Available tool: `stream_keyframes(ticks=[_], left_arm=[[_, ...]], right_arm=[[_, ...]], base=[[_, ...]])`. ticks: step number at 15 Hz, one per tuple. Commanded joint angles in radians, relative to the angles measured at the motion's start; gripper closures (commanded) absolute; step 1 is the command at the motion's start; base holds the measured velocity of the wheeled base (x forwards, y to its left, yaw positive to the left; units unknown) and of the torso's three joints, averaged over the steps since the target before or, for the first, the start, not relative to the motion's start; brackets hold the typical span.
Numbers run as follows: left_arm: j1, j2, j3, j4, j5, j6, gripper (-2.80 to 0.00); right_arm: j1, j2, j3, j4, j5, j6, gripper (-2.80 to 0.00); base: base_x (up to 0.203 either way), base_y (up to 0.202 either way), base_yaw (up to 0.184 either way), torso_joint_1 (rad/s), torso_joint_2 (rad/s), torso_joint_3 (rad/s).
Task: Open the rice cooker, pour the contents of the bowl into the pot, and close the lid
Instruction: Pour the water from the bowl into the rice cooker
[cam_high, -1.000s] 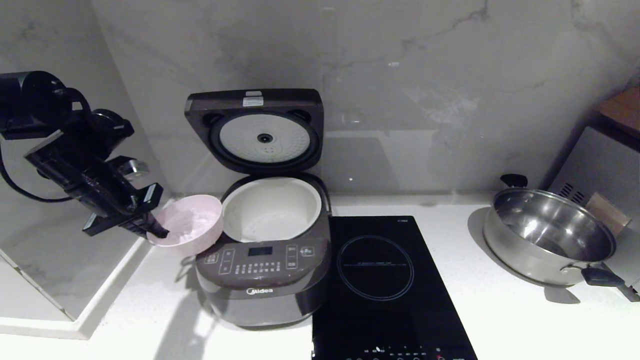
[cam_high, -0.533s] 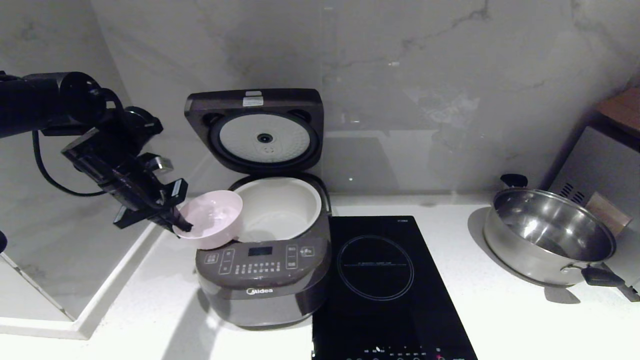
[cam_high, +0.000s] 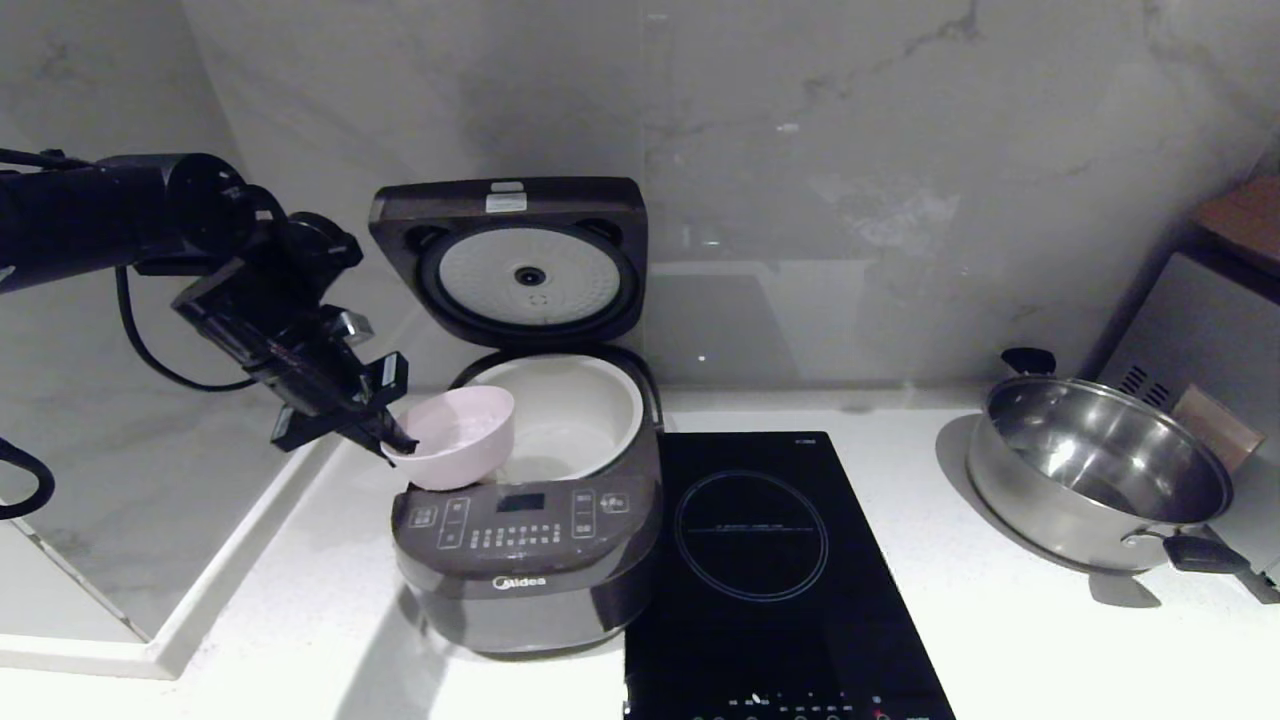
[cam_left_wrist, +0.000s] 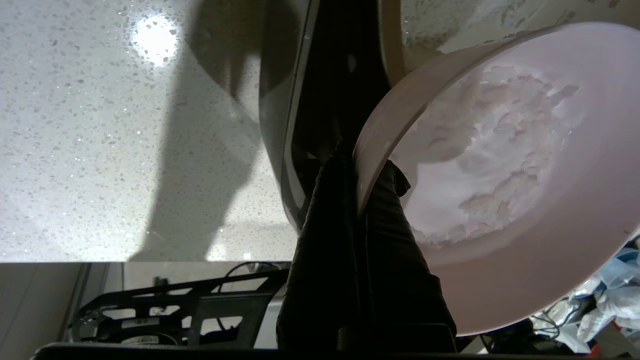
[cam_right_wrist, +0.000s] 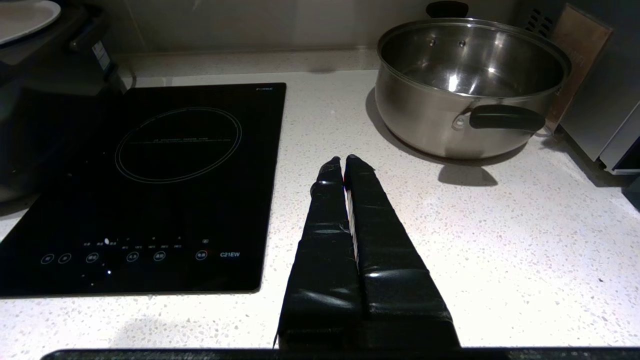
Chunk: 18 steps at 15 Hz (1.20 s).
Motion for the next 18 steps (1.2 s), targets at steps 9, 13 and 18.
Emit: stream_keyframes(ticks=[9, 13, 18], left_arm=[[-0.056, 0.001, -0.001, -0.112, -0.001, -0.116, 0.0], [-0.092, 0.033, -0.001, -0.148, -0.001, -0.16, 0.0], [-0.125, 0.083, -0.001, -0.204, 0.013, -0.205, 0.0]], right_arm=[[0.0, 0.0, 0.0, 0.0, 0.0, 0.0, 0.0], [0.0, 0.0, 0.0, 0.0, 0.0, 0.0, 0.0], [0.0, 0.0, 0.0, 0.0, 0.0, 0.0, 0.0]], base=[[0.0, 0.0, 0.0, 0.0, 0.0, 0.0], [0.0, 0.0, 0.0, 0.0, 0.0, 0.0], [0.0, 0.0, 0.0, 0.0, 0.0, 0.0]])
